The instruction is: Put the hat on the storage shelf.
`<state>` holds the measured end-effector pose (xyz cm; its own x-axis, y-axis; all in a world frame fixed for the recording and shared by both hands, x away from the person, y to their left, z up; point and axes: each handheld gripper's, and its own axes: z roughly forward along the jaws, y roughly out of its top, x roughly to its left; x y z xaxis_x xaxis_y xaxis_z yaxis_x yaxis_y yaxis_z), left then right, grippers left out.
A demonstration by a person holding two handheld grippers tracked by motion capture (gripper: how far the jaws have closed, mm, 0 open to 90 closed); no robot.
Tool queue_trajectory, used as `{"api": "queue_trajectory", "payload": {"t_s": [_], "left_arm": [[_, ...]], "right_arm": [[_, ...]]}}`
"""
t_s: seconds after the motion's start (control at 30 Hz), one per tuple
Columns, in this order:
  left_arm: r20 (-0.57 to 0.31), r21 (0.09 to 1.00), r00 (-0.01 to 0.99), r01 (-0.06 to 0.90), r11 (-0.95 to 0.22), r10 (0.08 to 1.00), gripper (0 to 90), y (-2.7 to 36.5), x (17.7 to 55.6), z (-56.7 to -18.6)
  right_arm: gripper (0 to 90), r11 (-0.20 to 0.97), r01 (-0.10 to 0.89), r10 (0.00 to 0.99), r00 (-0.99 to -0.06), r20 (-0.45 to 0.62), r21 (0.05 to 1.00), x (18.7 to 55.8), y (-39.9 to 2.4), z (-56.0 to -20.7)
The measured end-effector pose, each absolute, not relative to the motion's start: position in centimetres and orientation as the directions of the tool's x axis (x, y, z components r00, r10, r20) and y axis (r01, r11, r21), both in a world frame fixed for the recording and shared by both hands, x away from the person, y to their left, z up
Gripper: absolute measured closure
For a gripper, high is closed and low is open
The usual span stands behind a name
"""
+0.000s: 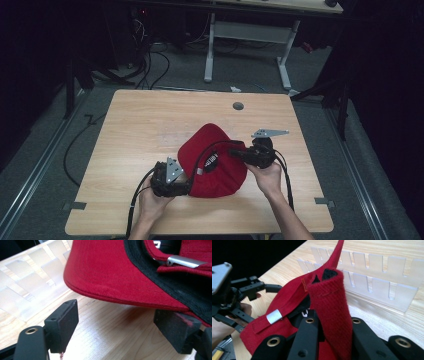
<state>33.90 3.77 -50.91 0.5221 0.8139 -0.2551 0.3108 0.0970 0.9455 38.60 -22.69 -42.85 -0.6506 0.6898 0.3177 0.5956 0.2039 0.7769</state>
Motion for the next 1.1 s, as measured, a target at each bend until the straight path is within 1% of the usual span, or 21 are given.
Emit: {"api": "queue_trajectory", "payload": {"t_s": [0.17, 0.67, 0.83, 0.93, 0.97, 1.0, 1.03, 1.1], "left_arm": [[-0.211, 0.959, 0.537, 0.277, 0.066, 0.817, 19.7, 3.8, 33.6, -50.6], [-0.187, 0.962, 0.565, 0.269, 0.035, 0.803, 19.2, 3.5, 33.4, -50.5], [-0.173, 0.966, 0.569, 0.259, 0.024, 0.804, 20.6, 3.4, 33.4, -50.4], [-0.147, 0.97, 0.571, 0.243, 0.004, 0.808, 22.9, 3.2, 33.3, -50.2], [-0.149, 0.97, 0.575, 0.242, 0.006, 0.805, 23.1, 3.2, 33.3, -50.1], [-0.15, 0.971, 0.584, 0.239, 0.008, 0.798, 26.2, 3.2, 33.2, -50.0], [-0.167, 0.971, 0.594, 0.239, 0.025, 0.787, 26.2, 3.1, 33.1, -49.9], [-0.154, 0.971, 0.6, 0.238, 0.009, 0.785, 27.4, 2.9, 33.0, -49.8]], "right_arm": [[85.0, 0.227, 0.611, 0.706, -0.639, 0.304, 0.758, 38.6, -22.6, -43.0], [84.7, 0.251, 0.639, 0.7, -0.639, 0.32, 0.727, 38.6, -22.1, -43.3], [84.6, 0.248, 0.647, 0.693, -0.639, 0.334, 0.721, 38.5, -22.1, -43.3], [84.6, 0.25, 0.648, 0.683, -0.645, 0.344, 0.719, 38.6, -22.1, -43.4], [84.6, 0.253, 0.649, 0.679, -0.647, 0.346, 0.717, 38.6, -22.0, -43.4], [84.6, 0.258, 0.656, 0.671, -0.65, 0.357, 0.709, 38.5, -21.9, -43.6], [84.6, 0.258, 0.656, 0.671, -0.65, 0.357, 0.709, 38.5, -21.9, -43.6], [84.6, 0.257, 0.66, 0.664, -0.651, 0.368, 0.706, 38.5, -21.8, -43.9]]}}
